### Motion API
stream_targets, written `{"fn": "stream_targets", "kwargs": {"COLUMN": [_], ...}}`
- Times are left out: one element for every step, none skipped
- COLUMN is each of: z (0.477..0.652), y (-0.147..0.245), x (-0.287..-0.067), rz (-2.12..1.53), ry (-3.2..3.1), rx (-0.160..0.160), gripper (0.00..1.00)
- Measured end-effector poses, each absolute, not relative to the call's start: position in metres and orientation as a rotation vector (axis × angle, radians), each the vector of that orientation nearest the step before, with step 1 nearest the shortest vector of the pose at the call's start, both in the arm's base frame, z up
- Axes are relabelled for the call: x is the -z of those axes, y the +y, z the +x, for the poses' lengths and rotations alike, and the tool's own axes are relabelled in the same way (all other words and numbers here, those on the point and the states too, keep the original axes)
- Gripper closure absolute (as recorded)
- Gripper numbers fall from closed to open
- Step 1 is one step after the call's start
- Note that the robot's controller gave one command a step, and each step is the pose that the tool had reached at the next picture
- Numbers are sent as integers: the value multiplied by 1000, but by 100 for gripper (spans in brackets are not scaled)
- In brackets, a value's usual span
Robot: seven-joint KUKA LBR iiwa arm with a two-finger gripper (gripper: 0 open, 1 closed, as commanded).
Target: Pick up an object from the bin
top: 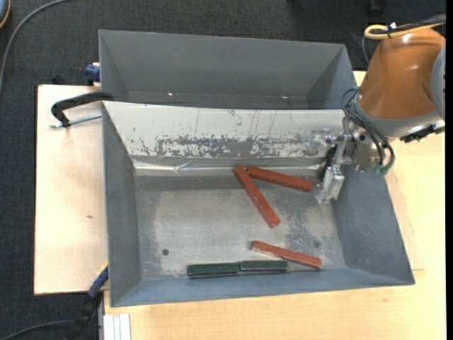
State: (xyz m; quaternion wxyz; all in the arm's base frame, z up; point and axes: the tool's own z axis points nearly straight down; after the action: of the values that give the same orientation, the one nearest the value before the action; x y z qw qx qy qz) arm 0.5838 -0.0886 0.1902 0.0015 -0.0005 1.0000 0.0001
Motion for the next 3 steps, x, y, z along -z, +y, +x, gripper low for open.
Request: {"fn": "stream_targets", "kwargs": {"z": [578,589,590], "y": [-33,-49,-39], "x": [-117,-192,-68], "rz": [400,646,461], "ry": [3117,3063,3110], "rx": [-3,-3,-1], "gripper": [0,0,0]}}
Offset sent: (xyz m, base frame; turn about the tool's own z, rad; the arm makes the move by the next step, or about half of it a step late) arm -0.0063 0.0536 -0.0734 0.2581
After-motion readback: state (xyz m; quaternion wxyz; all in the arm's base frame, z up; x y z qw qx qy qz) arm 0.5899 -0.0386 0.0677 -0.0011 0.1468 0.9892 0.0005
